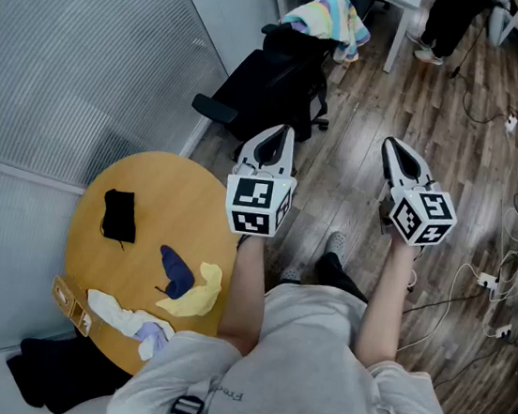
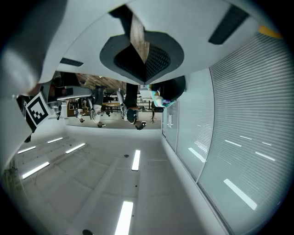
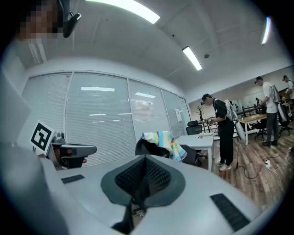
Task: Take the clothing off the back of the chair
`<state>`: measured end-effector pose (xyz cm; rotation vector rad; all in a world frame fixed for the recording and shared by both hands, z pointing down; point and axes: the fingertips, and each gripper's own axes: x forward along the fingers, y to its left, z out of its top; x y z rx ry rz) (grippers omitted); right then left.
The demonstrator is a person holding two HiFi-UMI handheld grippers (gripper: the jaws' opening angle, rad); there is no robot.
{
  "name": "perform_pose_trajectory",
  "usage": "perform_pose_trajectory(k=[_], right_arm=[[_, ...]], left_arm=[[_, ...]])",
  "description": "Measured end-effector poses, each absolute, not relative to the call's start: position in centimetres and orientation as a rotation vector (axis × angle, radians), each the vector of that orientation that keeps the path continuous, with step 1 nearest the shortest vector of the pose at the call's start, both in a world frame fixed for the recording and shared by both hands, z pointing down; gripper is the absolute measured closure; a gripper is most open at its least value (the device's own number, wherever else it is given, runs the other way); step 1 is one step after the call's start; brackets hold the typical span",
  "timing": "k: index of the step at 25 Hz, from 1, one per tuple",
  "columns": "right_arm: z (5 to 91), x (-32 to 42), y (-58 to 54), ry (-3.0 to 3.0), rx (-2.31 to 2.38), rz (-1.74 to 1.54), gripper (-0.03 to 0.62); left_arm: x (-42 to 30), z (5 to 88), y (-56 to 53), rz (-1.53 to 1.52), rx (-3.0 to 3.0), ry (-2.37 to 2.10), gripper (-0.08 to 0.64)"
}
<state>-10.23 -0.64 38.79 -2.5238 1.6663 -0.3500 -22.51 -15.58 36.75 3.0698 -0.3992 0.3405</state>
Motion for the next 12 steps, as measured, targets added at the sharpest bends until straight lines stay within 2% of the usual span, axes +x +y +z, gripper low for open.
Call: perform_pose_trajectory(k=[12], right_arm=[[39.8, -4.4, -4.0, 1.864, -2.352, -0.347, 0.569]], left_arm=[[-16.9, 35.5, -16.1, 0.360, 3.097, -0.479, 0.532]])
